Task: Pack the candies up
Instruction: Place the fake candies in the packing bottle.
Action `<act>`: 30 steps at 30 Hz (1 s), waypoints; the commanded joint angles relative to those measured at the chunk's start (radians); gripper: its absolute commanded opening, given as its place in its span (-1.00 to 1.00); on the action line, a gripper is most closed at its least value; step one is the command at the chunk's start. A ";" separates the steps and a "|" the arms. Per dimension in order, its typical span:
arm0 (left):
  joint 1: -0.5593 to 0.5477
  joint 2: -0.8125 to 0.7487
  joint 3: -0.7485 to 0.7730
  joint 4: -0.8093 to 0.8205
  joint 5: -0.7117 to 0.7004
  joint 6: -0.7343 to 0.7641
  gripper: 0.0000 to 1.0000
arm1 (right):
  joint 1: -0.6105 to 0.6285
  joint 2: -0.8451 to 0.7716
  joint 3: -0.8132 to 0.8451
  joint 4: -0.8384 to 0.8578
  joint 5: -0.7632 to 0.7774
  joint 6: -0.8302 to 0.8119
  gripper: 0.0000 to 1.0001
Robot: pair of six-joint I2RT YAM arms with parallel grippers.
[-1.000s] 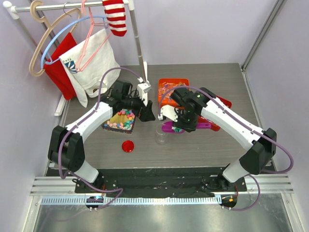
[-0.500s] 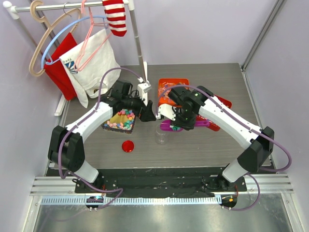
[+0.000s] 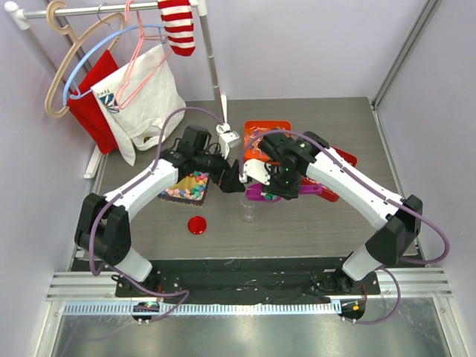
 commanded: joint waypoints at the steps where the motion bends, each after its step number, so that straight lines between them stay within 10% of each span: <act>1: -0.023 0.003 -0.011 0.032 -0.009 0.005 1.00 | 0.007 -0.026 0.042 -0.011 -0.004 0.011 -0.98; 30: -0.073 0.074 -0.002 0.029 -0.065 0.018 1.00 | 0.009 -0.080 0.070 -0.010 -0.060 -0.003 -0.98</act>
